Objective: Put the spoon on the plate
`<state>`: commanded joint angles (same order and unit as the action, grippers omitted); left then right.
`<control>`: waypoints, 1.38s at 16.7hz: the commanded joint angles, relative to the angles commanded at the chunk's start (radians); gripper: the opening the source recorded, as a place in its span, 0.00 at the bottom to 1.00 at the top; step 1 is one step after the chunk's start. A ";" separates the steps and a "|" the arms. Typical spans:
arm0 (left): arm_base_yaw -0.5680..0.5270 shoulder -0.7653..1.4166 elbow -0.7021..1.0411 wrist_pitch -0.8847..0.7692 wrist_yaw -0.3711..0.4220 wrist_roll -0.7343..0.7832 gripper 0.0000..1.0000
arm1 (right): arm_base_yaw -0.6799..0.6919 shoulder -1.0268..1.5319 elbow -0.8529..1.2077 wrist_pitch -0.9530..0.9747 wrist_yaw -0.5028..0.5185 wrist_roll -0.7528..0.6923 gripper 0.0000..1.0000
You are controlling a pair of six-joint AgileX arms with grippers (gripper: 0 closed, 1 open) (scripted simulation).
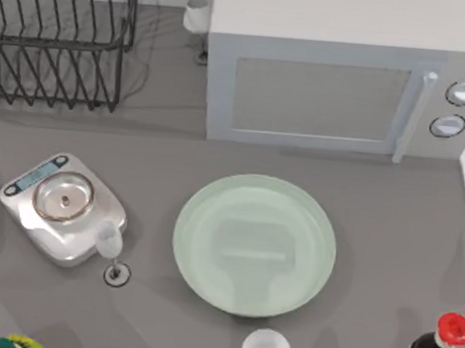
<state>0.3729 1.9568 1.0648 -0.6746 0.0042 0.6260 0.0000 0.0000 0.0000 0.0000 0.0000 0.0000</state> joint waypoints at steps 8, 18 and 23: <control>0.001 -0.126 0.154 -0.265 0.020 -0.006 0.00 | 0.000 0.000 0.000 0.000 0.000 0.000 1.00; -0.002 -0.197 0.263 -0.434 0.019 -0.007 0.00 | 0.000 0.000 0.000 0.000 0.000 0.000 1.00; -0.143 -0.161 0.339 -0.449 0.051 0.047 0.00 | 0.000 0.000 0.000 0.000 0.000 0.000 1.00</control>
<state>0.2302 1.7958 1.4041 -1.1239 0.0549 0.6726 0.0000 0.0000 0.0000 0.0000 0.0000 0.0000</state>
